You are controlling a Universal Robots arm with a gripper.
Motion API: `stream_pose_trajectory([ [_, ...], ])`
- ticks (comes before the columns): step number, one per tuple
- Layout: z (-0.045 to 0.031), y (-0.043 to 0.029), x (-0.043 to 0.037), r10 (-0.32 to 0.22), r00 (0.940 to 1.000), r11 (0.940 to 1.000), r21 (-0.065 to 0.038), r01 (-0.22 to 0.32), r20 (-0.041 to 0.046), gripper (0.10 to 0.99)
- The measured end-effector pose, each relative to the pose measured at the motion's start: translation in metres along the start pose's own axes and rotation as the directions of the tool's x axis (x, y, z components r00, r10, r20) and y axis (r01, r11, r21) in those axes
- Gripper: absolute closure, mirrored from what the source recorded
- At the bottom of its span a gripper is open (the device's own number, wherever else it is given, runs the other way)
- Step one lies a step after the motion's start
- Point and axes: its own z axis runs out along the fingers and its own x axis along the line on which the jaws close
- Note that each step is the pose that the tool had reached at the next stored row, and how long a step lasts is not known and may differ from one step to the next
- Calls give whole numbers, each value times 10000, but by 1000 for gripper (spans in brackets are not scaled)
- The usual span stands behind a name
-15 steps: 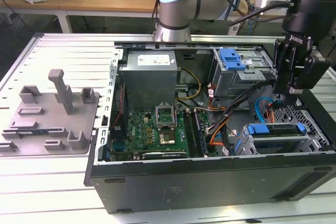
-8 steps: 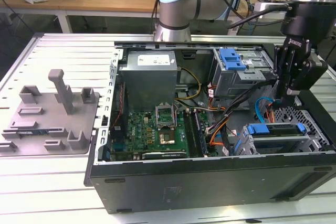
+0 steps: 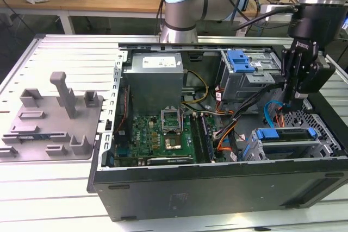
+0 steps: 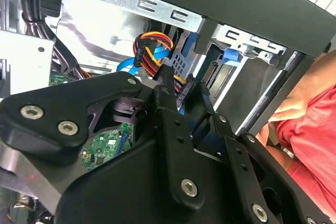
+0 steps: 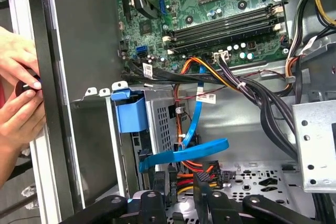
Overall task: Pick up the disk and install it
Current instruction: 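Insert the first disk wire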
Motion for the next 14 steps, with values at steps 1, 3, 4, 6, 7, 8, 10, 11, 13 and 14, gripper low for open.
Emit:
stream_pose_trajectory([
  [1,2,1,-1,1,10000,10000,2,-1,-12,737],
  [3,2,2,-1,0,10000,10000,5,0,-30,737],
  [4,3,2,-1,0,10000,10000,5,0,-35,737],
  [6,4,2,-2,1,10000,10000,6,-1,-40,737],
  [7,4,2,-2,1,10000,10000,6,-1,-43,737],
  [8,4,2,-2,1,10000,10000,6,-1,-46,737],
  [10,4,2,-2,1,10000,10000,7,-1,-51,753],
  [11,4,2,-2,1,10000,10000,8,-1,-54,820],
  [13,5,2,-2,1,10000,10000,8,-1,-61,886],
  [14,5,3,-3,2,10000,10000,9,-2,-65,918],
])
